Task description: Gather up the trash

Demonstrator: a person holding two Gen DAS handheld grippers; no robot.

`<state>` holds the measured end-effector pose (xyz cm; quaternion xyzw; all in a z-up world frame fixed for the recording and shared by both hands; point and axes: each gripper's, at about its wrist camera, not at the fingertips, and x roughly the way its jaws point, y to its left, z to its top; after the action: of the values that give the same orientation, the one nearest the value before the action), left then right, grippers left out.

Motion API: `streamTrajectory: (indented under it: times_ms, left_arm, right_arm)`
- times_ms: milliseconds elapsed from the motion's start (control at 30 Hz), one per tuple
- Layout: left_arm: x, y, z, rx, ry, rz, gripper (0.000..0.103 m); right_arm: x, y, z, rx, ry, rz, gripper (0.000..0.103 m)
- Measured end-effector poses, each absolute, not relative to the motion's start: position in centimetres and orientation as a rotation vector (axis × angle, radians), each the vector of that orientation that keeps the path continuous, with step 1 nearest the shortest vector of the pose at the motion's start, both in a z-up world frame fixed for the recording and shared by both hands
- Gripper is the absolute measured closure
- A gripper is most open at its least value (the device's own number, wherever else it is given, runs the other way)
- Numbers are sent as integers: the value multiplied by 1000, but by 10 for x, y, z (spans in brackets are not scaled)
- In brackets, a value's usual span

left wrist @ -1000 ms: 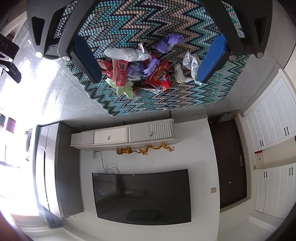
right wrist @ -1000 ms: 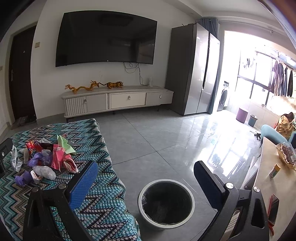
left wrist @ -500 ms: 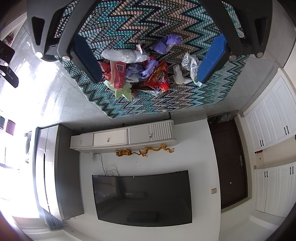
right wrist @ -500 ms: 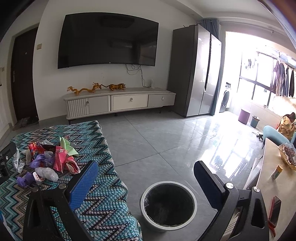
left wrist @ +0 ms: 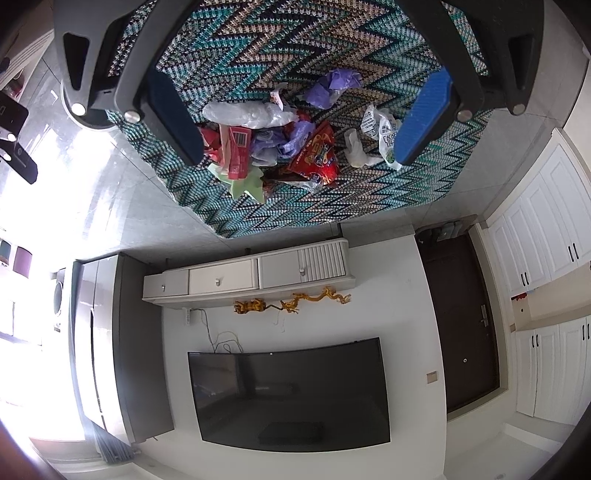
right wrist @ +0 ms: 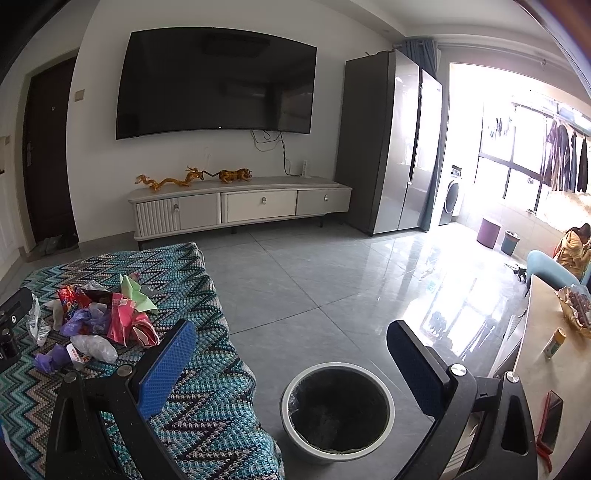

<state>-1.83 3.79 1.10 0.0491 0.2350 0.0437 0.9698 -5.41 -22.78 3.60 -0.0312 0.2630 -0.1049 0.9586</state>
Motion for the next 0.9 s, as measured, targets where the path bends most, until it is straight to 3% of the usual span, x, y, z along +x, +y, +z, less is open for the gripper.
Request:
streamTrajectory:
  times_ms: [900]
  left_arm:
    - [-17,68,26,52,477,90,0]
  right_arm:
    - [-56,-234,39,-28,517,-175,0]
